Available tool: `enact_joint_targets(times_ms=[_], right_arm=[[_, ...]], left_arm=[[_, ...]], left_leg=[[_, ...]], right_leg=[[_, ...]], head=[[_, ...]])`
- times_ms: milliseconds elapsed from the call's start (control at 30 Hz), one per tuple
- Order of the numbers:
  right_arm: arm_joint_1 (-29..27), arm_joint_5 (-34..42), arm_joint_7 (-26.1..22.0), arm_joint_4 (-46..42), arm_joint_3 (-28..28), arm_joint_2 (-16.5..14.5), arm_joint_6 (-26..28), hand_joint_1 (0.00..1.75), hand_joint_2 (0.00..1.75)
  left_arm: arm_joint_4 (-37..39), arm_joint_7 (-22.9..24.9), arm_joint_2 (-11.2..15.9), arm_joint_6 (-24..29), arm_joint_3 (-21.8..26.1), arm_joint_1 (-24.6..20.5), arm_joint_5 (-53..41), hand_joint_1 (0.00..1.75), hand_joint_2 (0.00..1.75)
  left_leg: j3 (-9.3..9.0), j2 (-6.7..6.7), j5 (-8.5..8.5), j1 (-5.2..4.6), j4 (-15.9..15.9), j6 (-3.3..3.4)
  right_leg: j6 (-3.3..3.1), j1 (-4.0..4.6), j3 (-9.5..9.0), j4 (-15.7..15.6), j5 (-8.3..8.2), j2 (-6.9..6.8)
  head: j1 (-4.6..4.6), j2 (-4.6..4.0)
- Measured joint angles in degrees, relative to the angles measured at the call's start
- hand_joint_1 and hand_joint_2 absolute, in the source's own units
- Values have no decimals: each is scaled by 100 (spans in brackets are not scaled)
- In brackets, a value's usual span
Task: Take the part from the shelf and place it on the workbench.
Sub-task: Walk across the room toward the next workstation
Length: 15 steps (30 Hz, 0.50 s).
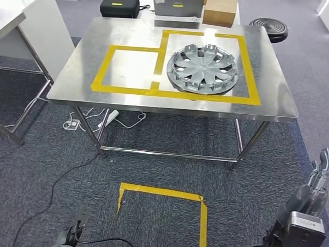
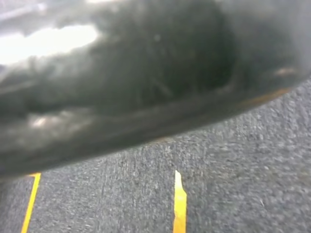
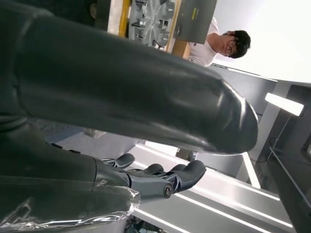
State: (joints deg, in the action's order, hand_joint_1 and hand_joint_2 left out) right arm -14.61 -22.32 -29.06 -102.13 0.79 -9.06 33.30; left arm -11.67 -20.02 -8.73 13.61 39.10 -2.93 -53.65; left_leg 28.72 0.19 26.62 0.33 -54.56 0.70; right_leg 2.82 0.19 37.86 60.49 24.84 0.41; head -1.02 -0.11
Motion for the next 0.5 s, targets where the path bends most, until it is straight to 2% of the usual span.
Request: enact_joint_targets(times_ms=[67, 100, 133, 167, 200, 233, 300, 333, 367, 433, 467, 500], right_arm=[[-8, 0, 3, 26, 7, -2, -4, 0, 0], [-10, 0, 5, 41, 8, -2, -5, 0, 0], [-14, 0, 8, 58, 8, -3, -7, 0, 0], [-17, -1, 11, 75, 9, -3, -9, 0, 0], [-19, -1, 14, 88, 10, -3, -11, 0, 0], [-19, -2, 17, 99, 11, -3, -14, 0, 0], [-10, -4, 31, 118, 13, -4, -19, 0, 0], [-11, -5, 50, 134, 16, -4, -25, 0, 0], [-14, -6, 80, 159, 30, -5, -33, 0, 0], [-20, -5, 151, 243, 84, -7, -54, 0, 0], [-15, -7, 175, 299, 120, -8, -73, 0, 0], [-11, -19, 186, 365, 154, -11, -95, 0, 0]], left_arm=[[0, -1, 6, 6, 11, -1, -1, 0, 0], [0, -1, 7, 7, 14, 1, -1, 0, 0], [0, -1, 5, 7, 16, 2, 0, 0, 0], [0, -2, 4, 7, 17, 3, 1, 0, 0], [0, -3, 2, 7, 19, 3, 1, 0, 0], [0, -5, 0, 7, 21, 3, 2, 0, 0], [0, -10, -2, 9, 27, 6, 2, 0, 0], [0, -13, -3, 10, 29, 7, 3, 0, 0], [0, -15, -3, 13, 32, 9, 3, 0, 0], [0, -16, -4, 16, 35, 21, 3, 0, 0], [0, -16, -4, 18, 39, 31, 3, 0, 0], [0, -16, -4, 20, 43, 41, 5, 0, 0]], left_leg=[[133, 5, -115, 0, -7, 33], [209, 5, -174, -2, -12, 32], [289, 6, -234, -2, -17, 29], [369, 6, -292, -2, -22, 21], [449, 6, -351, -1, -29, 10], [521, 4, -406, 0, -37, -8], [632, 0, -511, -10, -52, -59], [663, -1, -566, -14, -53, -86], [686, -1, -619, -14, -49, -113], [727, -6, -693, 1, -37, -170], [769, -11, -623, 5, -79, -203], [831, -16, -452, 8, -215, -233]], right_leg=[[49, -15, 203, 737, 574, -2], [62, -18, 260, 1078, 740, -2], [68, -19, 248, 1282, 786, -2], [67, -20, 142, 1280, 702, -3], [61, -20, -66, 1077, 543, -3], [52, -22, -360, 708, 394, -2], [28, -13, -948, -127, 342, 7], [10, -3, -1105, -387, 380, 14], [-11, 11, -1160, -508, 416, 21], [-92, 19, -1081, -519, 346, 20], [-149, 14, -1037, -521, 300, 15], [-211, 4, -982, -528, 242, 8]], head=[[19, 0], [20, 0], [20, 0], [20, 0], [19, 0], [18, 0], [15, 0], [15, 0], [14, 0], [12, 0], [4, 0], [-3, 0]])
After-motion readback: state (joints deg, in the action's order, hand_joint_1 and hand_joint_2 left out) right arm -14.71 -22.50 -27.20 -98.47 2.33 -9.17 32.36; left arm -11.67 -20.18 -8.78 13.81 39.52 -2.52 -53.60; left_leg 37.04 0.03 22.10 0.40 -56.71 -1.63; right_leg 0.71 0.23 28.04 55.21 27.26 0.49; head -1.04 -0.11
